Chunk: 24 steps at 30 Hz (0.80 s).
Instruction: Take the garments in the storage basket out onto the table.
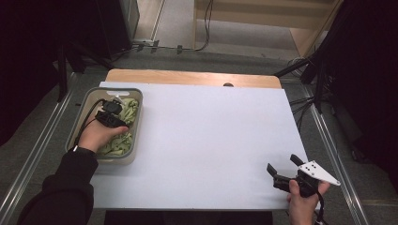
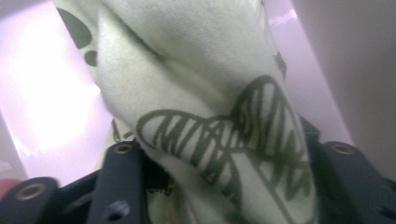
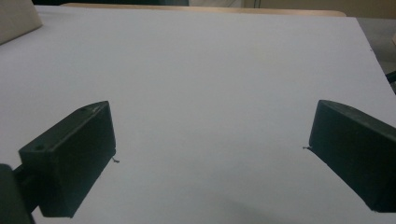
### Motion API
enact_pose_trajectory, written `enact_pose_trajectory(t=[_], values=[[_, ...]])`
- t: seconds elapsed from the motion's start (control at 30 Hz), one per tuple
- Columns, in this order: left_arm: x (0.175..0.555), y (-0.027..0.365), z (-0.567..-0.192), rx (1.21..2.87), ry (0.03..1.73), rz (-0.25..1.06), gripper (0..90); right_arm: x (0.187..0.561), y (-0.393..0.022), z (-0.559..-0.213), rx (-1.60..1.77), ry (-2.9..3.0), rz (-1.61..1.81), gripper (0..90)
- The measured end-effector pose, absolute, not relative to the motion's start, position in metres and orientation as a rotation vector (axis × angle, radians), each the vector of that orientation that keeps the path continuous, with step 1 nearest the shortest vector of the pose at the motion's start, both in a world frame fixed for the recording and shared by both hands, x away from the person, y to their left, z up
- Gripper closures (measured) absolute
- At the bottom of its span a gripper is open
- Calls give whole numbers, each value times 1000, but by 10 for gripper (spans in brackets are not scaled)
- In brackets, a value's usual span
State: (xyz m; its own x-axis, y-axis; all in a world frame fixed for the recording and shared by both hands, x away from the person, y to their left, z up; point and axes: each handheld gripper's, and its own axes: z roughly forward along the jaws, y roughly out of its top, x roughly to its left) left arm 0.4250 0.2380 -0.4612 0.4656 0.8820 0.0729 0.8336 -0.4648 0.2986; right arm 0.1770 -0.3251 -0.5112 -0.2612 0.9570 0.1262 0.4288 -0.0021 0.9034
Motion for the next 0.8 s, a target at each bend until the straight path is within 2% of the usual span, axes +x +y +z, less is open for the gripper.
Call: enact_pose_trajectory(t=[0.1,0.27,0.43,0.8], values=[[424,236,-461,2504,1459,329,582,177,-325,-512,1437,1728,1231,0],[424,241,-460,2461,1449,315,625,177,-325,-512,1432,1731,1234,0],[425,250,-458,2390,1465,271,637,177,-326,-512,1434,1730,1233,0],[420,262,-444,2202,1471,419,640,177,-329,-512,1442,1719,1236,0]])
